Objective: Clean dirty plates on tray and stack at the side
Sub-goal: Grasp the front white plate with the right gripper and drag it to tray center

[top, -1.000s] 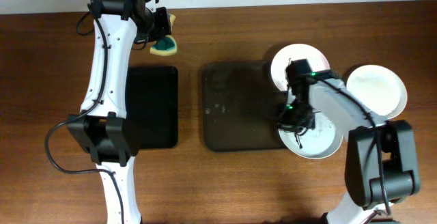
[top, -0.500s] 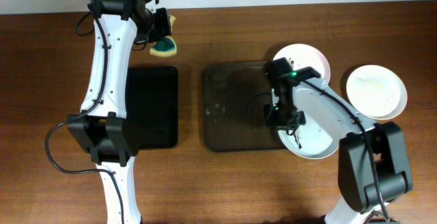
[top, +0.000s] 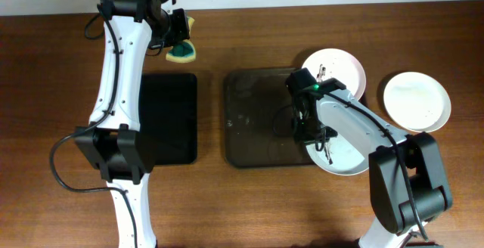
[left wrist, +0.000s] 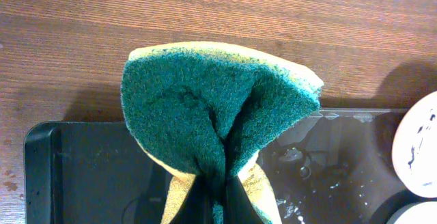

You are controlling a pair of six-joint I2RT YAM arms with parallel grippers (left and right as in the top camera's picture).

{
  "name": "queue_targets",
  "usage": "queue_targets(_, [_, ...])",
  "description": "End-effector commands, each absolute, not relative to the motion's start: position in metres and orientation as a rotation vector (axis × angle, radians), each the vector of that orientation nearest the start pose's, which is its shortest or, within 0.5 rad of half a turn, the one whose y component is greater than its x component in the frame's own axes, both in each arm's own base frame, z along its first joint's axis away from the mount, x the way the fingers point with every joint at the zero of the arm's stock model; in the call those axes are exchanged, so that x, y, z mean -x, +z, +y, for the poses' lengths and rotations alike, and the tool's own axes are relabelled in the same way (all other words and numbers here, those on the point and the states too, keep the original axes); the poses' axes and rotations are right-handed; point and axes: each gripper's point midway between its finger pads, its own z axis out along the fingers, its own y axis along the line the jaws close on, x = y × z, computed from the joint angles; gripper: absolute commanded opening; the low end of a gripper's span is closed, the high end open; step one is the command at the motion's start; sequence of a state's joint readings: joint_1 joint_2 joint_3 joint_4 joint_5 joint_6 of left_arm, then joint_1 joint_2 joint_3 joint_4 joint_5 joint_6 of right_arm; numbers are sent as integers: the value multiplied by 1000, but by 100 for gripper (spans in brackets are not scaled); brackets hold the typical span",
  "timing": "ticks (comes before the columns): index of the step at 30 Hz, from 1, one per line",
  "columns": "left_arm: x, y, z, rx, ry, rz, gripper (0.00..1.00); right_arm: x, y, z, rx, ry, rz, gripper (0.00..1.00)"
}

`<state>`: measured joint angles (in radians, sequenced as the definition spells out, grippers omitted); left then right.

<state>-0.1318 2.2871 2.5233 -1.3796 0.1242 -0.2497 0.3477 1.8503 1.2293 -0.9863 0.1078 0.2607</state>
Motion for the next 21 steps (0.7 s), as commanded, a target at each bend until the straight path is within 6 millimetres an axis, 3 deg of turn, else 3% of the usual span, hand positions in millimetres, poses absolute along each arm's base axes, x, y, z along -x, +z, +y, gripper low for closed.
queue_targets(1, [-513, 216, -93, 85, -293, 2702, 0, -305, 27, 97, 145, -133, 3149, 27])
queue_targets(7, [-515, 217, -94, 83, -295, 2691, 0, -304, 26, 114, 205, -32, 3151, 32])
queue_targets(11, [-515, 217, -94, 83, -295, 2692, 0, -296, 19, 158, 332, 14, 3121, 39])
queue_targets(14, [-515, 217, -94, 83, -295, 2692, 0, -298, 15, 169, 397, -28, 3081, 40])
queue_targets(16, [-515, 217, -94, 83, -295, 2692, 0, -306, 19, 174, 398, -1, 3049, 40])
queue_targets(21, [-515, 217, -94, 83, -295, 2692, 0, -346, 39, 226, 364, 321, 2881, 40])
